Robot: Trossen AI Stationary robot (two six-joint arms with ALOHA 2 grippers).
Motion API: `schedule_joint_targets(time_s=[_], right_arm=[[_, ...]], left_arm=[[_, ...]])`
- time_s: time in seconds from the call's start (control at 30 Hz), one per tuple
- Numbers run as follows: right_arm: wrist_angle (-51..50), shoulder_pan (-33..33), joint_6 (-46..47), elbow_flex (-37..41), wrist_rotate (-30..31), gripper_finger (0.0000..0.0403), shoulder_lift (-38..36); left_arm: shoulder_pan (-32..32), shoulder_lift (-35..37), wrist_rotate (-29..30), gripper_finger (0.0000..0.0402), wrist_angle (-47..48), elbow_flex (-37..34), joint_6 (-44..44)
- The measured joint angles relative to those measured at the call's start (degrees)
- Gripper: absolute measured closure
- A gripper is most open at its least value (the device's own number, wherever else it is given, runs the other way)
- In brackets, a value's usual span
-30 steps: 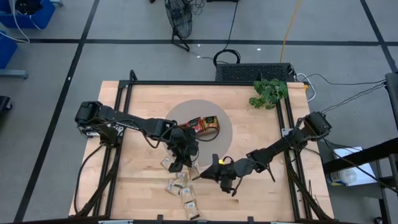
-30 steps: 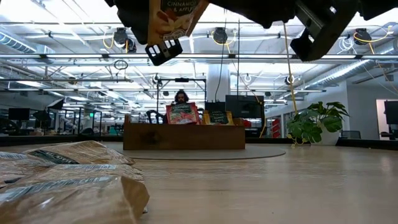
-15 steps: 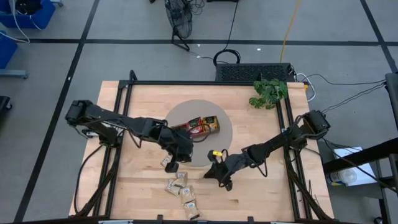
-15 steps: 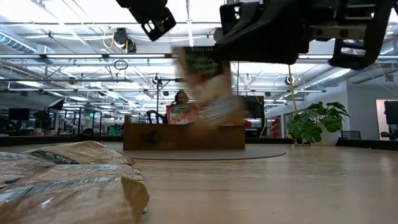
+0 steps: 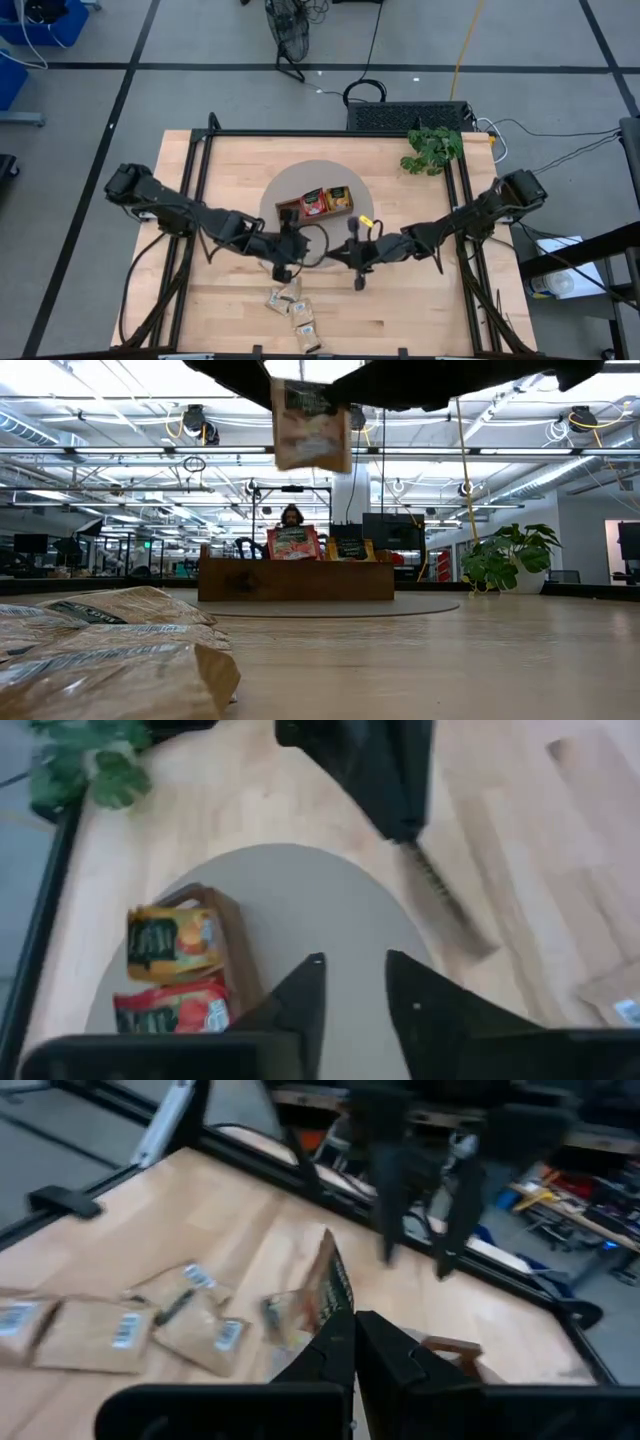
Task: Pick & Place Tea
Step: Put the brown tea bag into the wooden organizer
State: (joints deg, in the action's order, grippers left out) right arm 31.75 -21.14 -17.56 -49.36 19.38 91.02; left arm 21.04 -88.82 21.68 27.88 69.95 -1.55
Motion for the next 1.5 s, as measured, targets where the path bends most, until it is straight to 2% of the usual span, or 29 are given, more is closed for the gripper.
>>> schedule_joint_targets(time_s=[0.1, 0.23, 0.37, 0.5, 0.77, 0.83, 0.97, 1.07, 1.17, 1.33, 1.43, 1.5], right_arm=[[2.8, 1.1, 0.0, 1.7, 0.1, 0.0403, 0.2], [5.6, 2.9, 0.3, 3.2, 0.0, 0.0403, 0.4], [7.0, 4.0, 0.4, 3.4, 0.0, 0.0403, 0.4], [9.2, 4.0, -0.3, 3.5, -0.2, 0.0403, 0.4], [10.0, 3.8, -1.4, 3.5, -0.2, 0.0403, 0.4], [10.0, 3.8, -1.4, 3.5, -0.2, 0.0403, 0.4], [10.0, 3.8, -1.6, 3.5, -0.2, 0.0403, 0.4], [10.0, 3.8, -1.6, 3.5, -0.9, 0.0403, 0.4], [10.0, 3.8, -1.5, 3.5, -1.9, 0.0403, 0.4], [8.9, 3.8, -0.2, 3.4, -1.6, 0.0403, 0.4], [5.4, 4.0, 1.0, 3.4, -1.1, 0.0403, 0.4], [4.0, 3.9, 1.7, 3.5, -1.3, 0.0403, 0.5]], left_arm=[[0.8, -0.1, 0.9, 0.0253, -0.4, 0.0, 0.8], [0.6, -0.1, -2.2, 0.0215, -1.2, 0.0, 3.8], [-0.1, -0.1, -2.1, 0.0199, -1.6, 0.0, 5.7], [-1.2, -0.1, -2.1, 0.02, -1.6, 0.0, 6.6], [-3.9, -0.1, -2.2, 0.0235, -0.9, 0.0, 8.1], [-4.4, -0.1, -4.0, 0.025, -0.5, 0.0, 8.1], [-5.1, -0.1, -7.5, 0.0303, 0.2, 0.0, 8.2], [-5.1, -0.1, -7.6, 0.0374, 0.3, 0.0, 5.6], [-4.7, -0.1, -7.4, 0.0392, -0.6, 0.0, 3.2], [-3.2, 0.1, -2.8, 0.0398, 0.9, 0.0, -1.7], [-3.1, 1.4, 4.0, 0.0399, 9.8, 0.0, 0.7], [-3.6, 1.8, 6.4, 0.0399, 14.4, 0.0, 3.3]])
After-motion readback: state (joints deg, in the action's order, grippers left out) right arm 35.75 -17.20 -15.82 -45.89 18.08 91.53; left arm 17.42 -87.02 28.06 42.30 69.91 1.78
